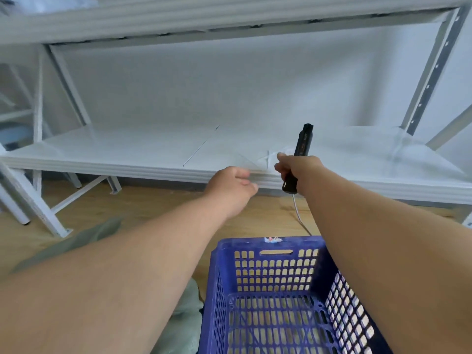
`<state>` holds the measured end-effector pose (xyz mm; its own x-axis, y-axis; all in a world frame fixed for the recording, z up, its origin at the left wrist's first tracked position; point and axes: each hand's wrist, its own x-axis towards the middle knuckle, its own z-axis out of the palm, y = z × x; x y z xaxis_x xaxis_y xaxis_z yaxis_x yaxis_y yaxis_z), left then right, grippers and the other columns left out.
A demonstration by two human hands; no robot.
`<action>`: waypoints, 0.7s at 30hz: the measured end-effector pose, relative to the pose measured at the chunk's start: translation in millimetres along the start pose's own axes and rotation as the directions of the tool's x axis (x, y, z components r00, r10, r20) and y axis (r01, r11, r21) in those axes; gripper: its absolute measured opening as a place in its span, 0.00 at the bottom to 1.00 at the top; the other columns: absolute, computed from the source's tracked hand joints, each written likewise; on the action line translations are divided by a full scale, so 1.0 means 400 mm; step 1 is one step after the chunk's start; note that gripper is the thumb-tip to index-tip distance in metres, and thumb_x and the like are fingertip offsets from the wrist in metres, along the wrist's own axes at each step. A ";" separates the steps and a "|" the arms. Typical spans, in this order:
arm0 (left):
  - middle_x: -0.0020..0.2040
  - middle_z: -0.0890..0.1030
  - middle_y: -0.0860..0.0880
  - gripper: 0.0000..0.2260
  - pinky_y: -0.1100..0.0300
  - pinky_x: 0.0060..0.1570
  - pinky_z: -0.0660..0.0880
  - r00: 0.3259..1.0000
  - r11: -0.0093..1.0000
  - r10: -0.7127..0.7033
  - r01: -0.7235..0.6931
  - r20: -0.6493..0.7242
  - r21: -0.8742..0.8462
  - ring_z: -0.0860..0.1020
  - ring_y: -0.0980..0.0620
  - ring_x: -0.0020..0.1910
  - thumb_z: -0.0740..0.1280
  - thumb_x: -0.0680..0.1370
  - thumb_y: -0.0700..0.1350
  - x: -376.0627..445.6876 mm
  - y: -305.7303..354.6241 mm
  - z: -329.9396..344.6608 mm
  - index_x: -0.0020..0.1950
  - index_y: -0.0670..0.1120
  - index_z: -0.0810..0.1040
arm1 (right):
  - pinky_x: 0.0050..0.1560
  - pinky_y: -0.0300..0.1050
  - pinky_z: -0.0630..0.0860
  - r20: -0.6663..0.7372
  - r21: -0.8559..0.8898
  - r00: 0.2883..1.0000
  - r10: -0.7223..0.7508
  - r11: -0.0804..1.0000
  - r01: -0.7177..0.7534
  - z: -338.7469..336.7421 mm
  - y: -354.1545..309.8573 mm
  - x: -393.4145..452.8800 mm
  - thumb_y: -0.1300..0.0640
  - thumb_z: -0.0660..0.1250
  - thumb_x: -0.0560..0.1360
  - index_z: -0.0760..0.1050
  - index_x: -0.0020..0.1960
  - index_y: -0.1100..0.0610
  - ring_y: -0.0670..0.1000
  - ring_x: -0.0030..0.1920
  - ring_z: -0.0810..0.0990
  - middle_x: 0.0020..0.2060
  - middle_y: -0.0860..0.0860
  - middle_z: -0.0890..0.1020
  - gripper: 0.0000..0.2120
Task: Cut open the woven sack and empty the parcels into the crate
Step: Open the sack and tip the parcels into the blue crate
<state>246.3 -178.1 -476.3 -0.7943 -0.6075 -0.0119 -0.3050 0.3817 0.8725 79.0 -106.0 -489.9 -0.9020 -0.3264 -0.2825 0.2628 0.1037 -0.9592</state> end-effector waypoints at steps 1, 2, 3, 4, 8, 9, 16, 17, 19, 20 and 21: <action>0.60 0.79 0.52 0.17 0.51 0.63 0.74 1.000 1.000 -0.009 0.009 -0.013 -0.003 0.76 0.52 0.60 0.67 0.78 0.45 0.002 -0.007 -0.004 0.67 0.49 0.73 | 0.32 0.42 0.74 0.029 0.046 1.000 0.001 0.999 -0.003 -0.003 0.010 0.001 0.56 0.72 0.73 0.73 0.52 0.58 0.47 0.23 0.75 0.25 0.49 0.82 0.12; 0.59 0.79 0.53 0.17 0.52 0.63 0.74 1.000 1.000 -0.019 0.019 -0.024 -0.004 0.76 0.52 0.59 0.67 0.78 0.45 0.002 -0.015 -0.008 0.67 0.49 0.73 | 0.32 0.42 0.74 0.049 0.065 0.999 -0.006 0.998 0.003 -0.004 0.025 0.000 0.56 0.72 0.73 0.73 0.54 0.58 0.47 0.24 0.76 0.27 0.50 0.83 0.14; 0.57 0.79 0.54 0.17 0.53 0.62 0.74 0.999 1.000 -0.030 0.030 -0.030 -0.004 0.76 0.52 0.59 0.67 0.78 0.44 -0.001 -0.025 -0.013 0.67 0.49 0.73 | 0.31 0.42 0.74 0.057 0.076 0.998 -0.025 0.997 0.020 -0.003 0.044 -0.005 0.57 0.73 0.73 0.73 0.56 0.58 0.47 0.26 0.78 0.29 0.51 0.84 0.15; 0.56 0.79 0.54 0.17 0.53 0.61 0.75 0.999 0.999 -0.038 0.038 -0.033 -0.002 0.76 0.52 0.58 0.67 0.78 0.44 -0.008 -0.034 -0.019 0.67 0.49 0.73 | 0.30 0.41 0.73 0.057 0.087 0.997 -0.056 0.995 0.051 -0.001 0.063 -0.013 0.58 0.73 0.73 0.73 0.56 0.58 0.47 0.28 0.80 0.32 0.52 0.83 0.15; 0.59 0.80 0.51 0.16 0.53 0.62 0.74 0.994 0.999 -0.043 0.042 -0.096 -0.008 0.77 0.51 0.58 0.68 0.78 0.43 -0.064 -0.067 -0.064 0.66 0.48 0.74 | 0.30 0.40 0.74 0.152 0.065 0.979 -0.134 0.990 0.125 0.057 0.135 -0.108 0.60 0.72 0.73 0.77 0.55 0.60 0.48 0.30 0.78 0.39 0.55 0.83 0.12; 0.59 0.80 0.51 0.16 0.55 0.60 0.75 0.992 0.999 -0.033 0.035 -0.119 0.011 0.78 0.52 0.57 0.68 0.77 0.44 -0.087 -0.080 -0.085 0.66 0.48 0.74 | 0.29 0.39 0.75 0.221 0.049 0.967 -0.130 0.991 0.122 0.085 0.154 -0.147 0.60 0.72 0.73 0.78 0.53 0.60 0.48 0.30 0.78 0.41 0.56 0.83 0.10; 0.67 0.73 0.51 0.22 0.61 0.59 0.67 0.939 0.935 -0.014 0.134 -0.343 0.329 0.73 0.51 0.64 0.68 0.77 0.47 -0.290 -0.230 -0.313 0.70 0.52 0.68 | 0.31 0.41 0.77 0.567 -0.139 0.824 -0.018 0.983 0.117 0.302 0.292 -0.442 0.59 0.75 0.71 0.79 0.49 0.60 0.50 0.29 0.77 0.34 0.55 0.79 0.10; 0.70 0.70 0.51 0.25 0.58 0.62 0.66 0.917 0.902 -0.012 0.182 -0.398 0.392 0.70 0.50 0.67 0.69 0.76 0.49 -0.321 -0.254 -0.338 0.72 0.53 0.66 | 0.31 0.42 0.78 0.551 -0.188 0.834 -0.035 0.968 0.165 0.323 0.309 -0.471 0.56 0.75 0.71 0.79 0.51 0.60 0.51 0.28 0.76 0.33 0.54 0.79 0.13; 0.74 0.62 0.50 0.31 0.49 0.69 0.62 0.850 0.843 -0.025 0.300 -0.526 0.445 0.62 0.46 0.72 0.70 0.74 0.54 -0.391 -0.309 -0.388 0.74 0.55 0.61 | 0.35 0.48 0.79 0.515 -0.252 0.853 -0.090 0.935 0.250 0.366 0.336 -0.529 0.51 0.77 0.68 0.78 0.53 0.59 0.51 0.27 0.77 0.32 0.53 0.79 0.18; 0.75 0.58 0.49 0.35 0.46 0.71 0.60 0.807 0.836 -0.066 0.366 -0.587 0.408 0.58 0.45 0.74 0.71 0.72 0.56 -0.426 -0.338 -0.410 0.75 0.55 0.58 | 0.37 0.49 0.81 0.504 -0.269 0.856 -0.117 0.920 0.285 0.389 0.344 -0.557 0.48 0.78 0.67 0.77 0.52 0.58 0.51 0.27 0.77 0.32 0.52 0.79 0.20; 0.77 0.53 0.49 0.40 0.44 0.72 0.59 0.765 0.844 -0.148 0.429 -0.627 0.323 0.55 0.44 0.75 0.71 0.71 0.59 -0.453 -0.374 -0.430 0.76 0.55 0.54 | 0.37 0.50 0.81 0.494 -0.280 0.857 -0.144 0.907 0.314 0.408 0.350 -0.584 0.46 0.78 0.66 0.77 0.52 0.57 0.50 0.26 0.78 0.32 0.52 0.79 0.22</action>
<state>526.4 -244.9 -520.5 -0.2328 -0.9579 0.1680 -0.7676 0.2870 0.5730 382.3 -168.7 -559.5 -0.6421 -0.7590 -0.1079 -0.1407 0.2550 -0.9566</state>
